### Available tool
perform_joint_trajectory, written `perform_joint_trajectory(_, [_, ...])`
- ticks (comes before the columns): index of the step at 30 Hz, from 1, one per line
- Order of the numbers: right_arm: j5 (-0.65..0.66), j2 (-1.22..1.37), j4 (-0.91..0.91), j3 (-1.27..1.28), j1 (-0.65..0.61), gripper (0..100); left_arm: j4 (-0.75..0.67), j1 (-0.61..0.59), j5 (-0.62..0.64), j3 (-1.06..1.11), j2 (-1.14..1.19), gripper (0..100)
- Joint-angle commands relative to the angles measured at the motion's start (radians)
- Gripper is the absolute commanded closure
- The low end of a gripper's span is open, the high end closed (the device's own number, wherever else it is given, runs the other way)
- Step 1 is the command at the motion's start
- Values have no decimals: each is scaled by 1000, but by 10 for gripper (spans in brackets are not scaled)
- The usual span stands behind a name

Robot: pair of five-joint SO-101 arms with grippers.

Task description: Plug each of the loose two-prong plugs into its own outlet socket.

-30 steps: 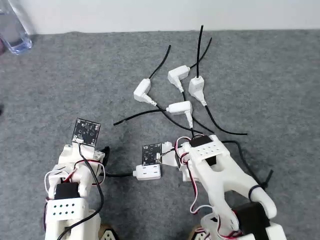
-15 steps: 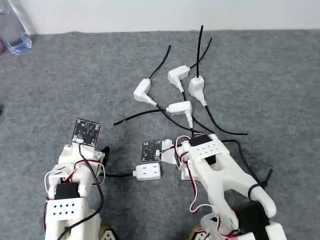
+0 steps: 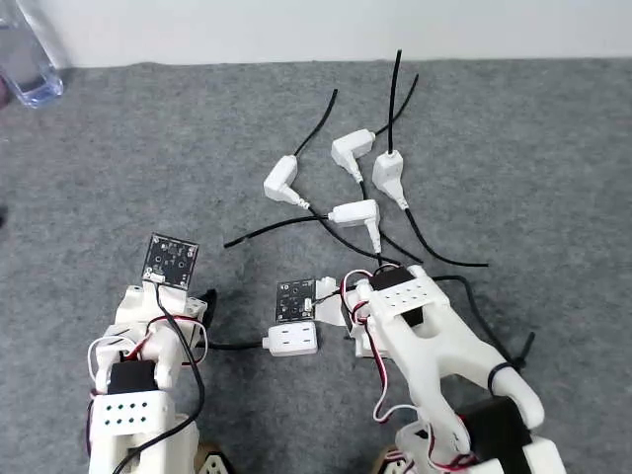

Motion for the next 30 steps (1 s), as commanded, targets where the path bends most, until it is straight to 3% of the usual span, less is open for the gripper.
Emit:
perform_joint_trajectory(1, [-44, -58, 1, -9, -22, 991, -17, 5, 3, -10, -11, 754])
perform_joint_trajectory(8, [-146, -318, 45, -11, -18, 991, -107, 123, 230, -30, -12, 754])
perform_joint_trajectory(17, [-269, -501, 41, -3, -16, 991, -247, 140, 331, -27, -12, 751])
perform_joint_trajectory(20, [-298, -518, 31, -20, -16, 991, -287, 150, 523, -27, -12, 751])
perform_joint_trajectory(27, [-336, -515, 30, -78, -16, 991, -379, 318, 1178, -22, -12, 750])
perform_joint_trajectory(30, [-365, -512, 30, -115, -16, 991, -373, 359, 1264, -22, -12, 750])
